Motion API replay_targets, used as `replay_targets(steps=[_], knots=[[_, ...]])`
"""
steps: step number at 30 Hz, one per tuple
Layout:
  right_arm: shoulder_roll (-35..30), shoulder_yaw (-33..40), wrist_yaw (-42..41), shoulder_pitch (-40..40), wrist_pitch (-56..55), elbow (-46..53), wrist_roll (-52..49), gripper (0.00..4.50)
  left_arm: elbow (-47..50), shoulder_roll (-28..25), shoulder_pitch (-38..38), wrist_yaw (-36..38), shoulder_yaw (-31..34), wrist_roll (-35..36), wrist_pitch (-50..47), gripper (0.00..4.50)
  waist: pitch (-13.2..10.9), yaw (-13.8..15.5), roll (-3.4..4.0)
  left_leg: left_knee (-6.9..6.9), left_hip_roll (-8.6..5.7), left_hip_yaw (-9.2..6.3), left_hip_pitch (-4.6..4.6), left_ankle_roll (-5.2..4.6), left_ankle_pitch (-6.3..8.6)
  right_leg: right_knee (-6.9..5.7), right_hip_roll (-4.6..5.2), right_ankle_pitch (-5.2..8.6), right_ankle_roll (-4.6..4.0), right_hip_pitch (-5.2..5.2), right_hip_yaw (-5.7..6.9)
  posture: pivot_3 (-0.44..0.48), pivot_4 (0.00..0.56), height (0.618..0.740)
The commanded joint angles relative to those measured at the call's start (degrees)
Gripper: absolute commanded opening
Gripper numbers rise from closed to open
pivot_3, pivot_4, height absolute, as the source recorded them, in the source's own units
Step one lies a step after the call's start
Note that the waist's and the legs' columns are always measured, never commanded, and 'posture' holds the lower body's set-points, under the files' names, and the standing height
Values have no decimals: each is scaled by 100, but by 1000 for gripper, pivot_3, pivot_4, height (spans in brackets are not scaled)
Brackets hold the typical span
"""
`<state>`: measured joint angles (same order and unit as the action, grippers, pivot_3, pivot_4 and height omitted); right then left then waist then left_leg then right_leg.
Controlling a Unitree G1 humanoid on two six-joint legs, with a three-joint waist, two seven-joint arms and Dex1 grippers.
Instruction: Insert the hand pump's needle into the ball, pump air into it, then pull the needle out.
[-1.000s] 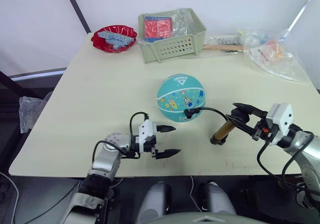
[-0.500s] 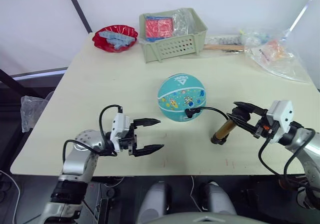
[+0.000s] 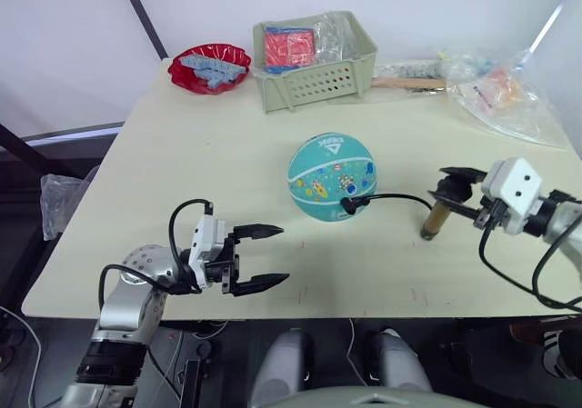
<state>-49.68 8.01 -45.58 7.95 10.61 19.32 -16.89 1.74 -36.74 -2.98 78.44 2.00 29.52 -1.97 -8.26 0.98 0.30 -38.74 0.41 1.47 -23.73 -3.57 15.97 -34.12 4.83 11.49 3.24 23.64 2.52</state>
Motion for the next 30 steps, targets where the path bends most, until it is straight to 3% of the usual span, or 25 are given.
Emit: replay_targets(steps=[1, 5, 11, 19, 23, 30], knots=[[-6, 146, 41, 176, -409, 15, 247, 1576, 238, -52, 42, 12, 151, 108, 93, 4500, -5, -4, 1, 1, 1, -1, 0, 1, -1, -2, -3, 0, 2, 0, 0, 0, 150, 738], [37, 0, 123, 241, -1057, -155, 760, 1576, 225, -43, 35, 18, 149, 99, 113, 4500, -27, -11, -3, -12, -3, 5, 2, 3, -1, -48, 0, -1, 34, 10, -12, 0, 150, 738], [1, -474, 102, 146, -2580, -617, 1770, 1576, 267, -15, 20, 1, 114, 106, 93, 4500, -41, -17, -3, -43, -2, 6, 2, -8, 5, -74, 0, 12, 16, 10, -19, 0, 150, 738], [-23, -1200, -338, 390, -3614, -980, 2114, 1576, 143, -11, -103, -27, 112, 31, 138, 4500, -54, -21, -8, -59, -1, 8, 6, 6, -4, -86, -4, 11, 15, 9, -28, 0, 150, 738], [195, -2099, -1284, 886, -3738, -1046, 1703, 1576, 123, -18, -186, -25, 90, 21, 133, 4500, -58, -63, -14, -59, 6, 12, 12, 8, -5, -87, -16, 10, 13, 8, -34, 0, 150, 738], [730, -2829, -2337, 1651, -3307, -1508, 1287, 1576, 185, 1, -171, -72, 47, 20, 130, 4500, -60, -86, -20, -59, 17, 9, 15, 7, -5, -91, -27, 9, 13, 7, -37, 0, 150, 738]])
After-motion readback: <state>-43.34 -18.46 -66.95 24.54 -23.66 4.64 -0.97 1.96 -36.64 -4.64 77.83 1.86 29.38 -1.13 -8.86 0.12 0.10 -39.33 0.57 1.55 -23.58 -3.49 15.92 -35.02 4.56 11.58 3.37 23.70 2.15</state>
